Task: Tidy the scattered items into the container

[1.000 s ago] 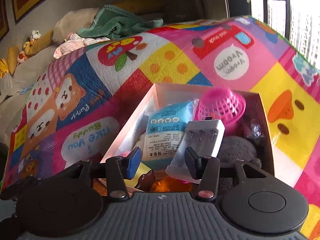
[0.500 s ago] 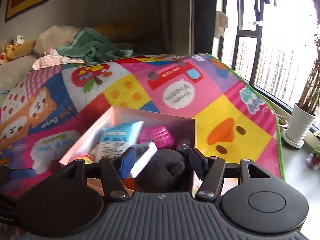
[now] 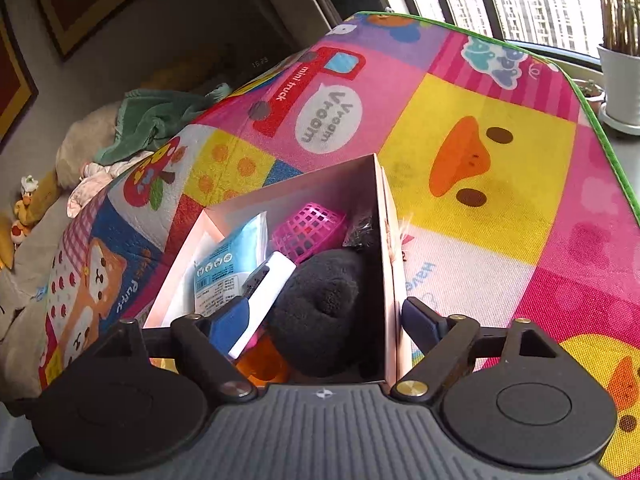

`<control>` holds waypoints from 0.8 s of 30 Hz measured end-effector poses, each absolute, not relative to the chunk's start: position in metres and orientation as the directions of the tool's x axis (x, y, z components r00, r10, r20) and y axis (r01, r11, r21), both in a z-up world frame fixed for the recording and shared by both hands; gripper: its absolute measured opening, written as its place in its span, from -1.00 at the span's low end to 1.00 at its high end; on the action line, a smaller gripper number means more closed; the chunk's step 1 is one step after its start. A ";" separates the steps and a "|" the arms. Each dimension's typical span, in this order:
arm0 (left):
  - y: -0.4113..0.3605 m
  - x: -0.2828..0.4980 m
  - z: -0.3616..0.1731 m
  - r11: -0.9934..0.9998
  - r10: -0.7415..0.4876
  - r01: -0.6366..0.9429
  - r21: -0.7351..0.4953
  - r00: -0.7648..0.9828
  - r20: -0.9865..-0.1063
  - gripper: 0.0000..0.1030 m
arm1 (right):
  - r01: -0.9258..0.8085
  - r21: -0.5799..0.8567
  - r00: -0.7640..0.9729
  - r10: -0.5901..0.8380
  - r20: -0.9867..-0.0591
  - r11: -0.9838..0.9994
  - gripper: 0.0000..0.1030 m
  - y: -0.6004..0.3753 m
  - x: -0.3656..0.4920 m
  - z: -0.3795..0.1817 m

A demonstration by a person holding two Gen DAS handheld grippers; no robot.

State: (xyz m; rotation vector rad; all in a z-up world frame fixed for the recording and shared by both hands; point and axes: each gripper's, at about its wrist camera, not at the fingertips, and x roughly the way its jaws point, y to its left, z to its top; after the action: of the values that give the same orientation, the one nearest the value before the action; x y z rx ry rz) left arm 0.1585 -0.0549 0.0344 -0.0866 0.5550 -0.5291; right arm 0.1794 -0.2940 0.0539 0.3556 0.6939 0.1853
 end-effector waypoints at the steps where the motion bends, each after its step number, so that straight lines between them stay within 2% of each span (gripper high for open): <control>1: -0.053 0.157 0.034 0.865 -0.498 0.452 -0.218 0.725 -0.475 1.00 | -0.063 0.370 0.754 0.287 -0.591 0.927 0.82 -0.290 0.178 0.055; 3: -0.048 0.152 0.035 0.867 -0.496 0.444 -0.224 0.734 -0.465 1.00 | -0.083 0.356 0.748 0.294 -0.595 0.931 0.94 -0.281 0.176 0.055; 6: -0.040 0.141 0.035 0.870 -0.493 0.440 -0.224 0.741 -0.456 1.00 | -0.098 0.316 0.747 0.280 -0.603 0.944 1.00 -0.264 0.175 0.055; 10: -0.023 0.119 0.032 0.881 -0.472 0.425 -0.206 0.762 -0.444 1.00 | -0.144 0.273 0.740 0.286 -0.609 0.951 1.00 -0.239 0.176 0.055; 15: 0.009 0.125 0.032 0.924 -0.378 0.302 -0.234 0.813 -0.443 1.00 | -0.227 0.284 0.717 0.357 -0.599 0.932 1.00 -0.203 0.186 0.056; 20: 0.021 0.122 0.040 0.947 -0.311 0.232 -0.224 0.836 -0.451 1.00 | -0.286 0.216 0.763 0.358 -0.539 0.934 1.00 -0.181 0.180 0.066; 24: 0.015 0.105 0.038 0.967 -0.249 0.183 -0.177 0.825 -0.507 1.00 | -0.272 0.183 0.787 0.328 -0.523 0.945 1.00 -0.193 0.149 0.071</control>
State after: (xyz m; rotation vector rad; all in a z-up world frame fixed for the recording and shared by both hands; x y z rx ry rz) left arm 0.1051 0.0147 0.0379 -0.1226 0.5548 -0.2299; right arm 0.1489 -0.1926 0.0709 0.1000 0.5812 0.3244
